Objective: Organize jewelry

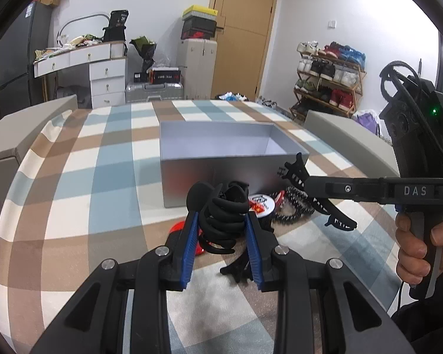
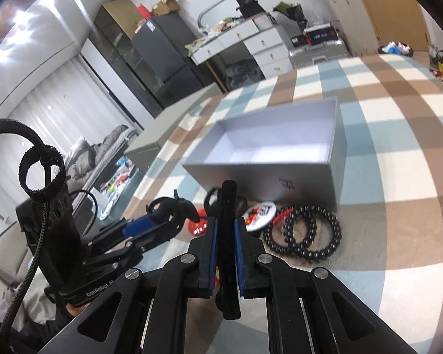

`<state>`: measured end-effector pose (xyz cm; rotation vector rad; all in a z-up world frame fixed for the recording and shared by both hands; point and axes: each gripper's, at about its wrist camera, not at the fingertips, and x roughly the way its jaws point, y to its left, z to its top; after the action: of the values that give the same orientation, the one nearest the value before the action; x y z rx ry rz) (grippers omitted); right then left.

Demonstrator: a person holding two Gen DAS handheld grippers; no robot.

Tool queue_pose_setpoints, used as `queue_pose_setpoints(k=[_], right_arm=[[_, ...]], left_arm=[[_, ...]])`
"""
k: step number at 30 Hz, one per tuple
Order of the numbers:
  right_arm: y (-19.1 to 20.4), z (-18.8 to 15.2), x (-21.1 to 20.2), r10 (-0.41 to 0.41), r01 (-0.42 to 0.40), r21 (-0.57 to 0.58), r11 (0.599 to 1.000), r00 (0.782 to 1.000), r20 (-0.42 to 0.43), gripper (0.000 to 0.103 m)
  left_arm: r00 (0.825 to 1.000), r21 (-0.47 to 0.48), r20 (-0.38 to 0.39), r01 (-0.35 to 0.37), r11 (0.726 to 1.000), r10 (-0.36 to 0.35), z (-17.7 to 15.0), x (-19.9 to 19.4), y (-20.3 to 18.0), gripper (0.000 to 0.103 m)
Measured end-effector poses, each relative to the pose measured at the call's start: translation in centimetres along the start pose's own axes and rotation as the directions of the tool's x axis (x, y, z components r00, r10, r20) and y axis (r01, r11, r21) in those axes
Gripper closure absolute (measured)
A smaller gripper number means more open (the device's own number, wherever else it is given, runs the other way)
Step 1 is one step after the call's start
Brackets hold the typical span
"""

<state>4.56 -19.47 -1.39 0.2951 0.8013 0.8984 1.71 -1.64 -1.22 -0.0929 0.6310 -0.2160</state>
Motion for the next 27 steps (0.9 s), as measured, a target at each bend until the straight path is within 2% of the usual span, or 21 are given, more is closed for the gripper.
queue_pose_setpoints(k=[6, 18, 27], right_arm=[[0.2, 1.7, -1.1, -0.005, 0.005, 0.017, 1.000, 0.999, 0.052, 0.093], [-2.5, 4.9, -0.8, -0.037, 0.016, 0.157, 0.988, 0.991, 0.131, 0.093], [-3.9, 6.7, 0.8, -0.078, 0.051, 0.200, 0.978, 0.989, 0.127, 0.093]], left_arm=[[0.999, -0.015, 0.036, -0.009, 1.000, 0.010, 0.9, -0.2, 0.2, 0.078], [0.993, -0.036, 0.116, -0.025, 0.999, 0.030, 3.9, 1.0, 1.2, 0.078], [0.989, -0.041, 0.123, -0.072, 0.997, 0.077, 5.3, 3.5, 1.7, 0.078]])
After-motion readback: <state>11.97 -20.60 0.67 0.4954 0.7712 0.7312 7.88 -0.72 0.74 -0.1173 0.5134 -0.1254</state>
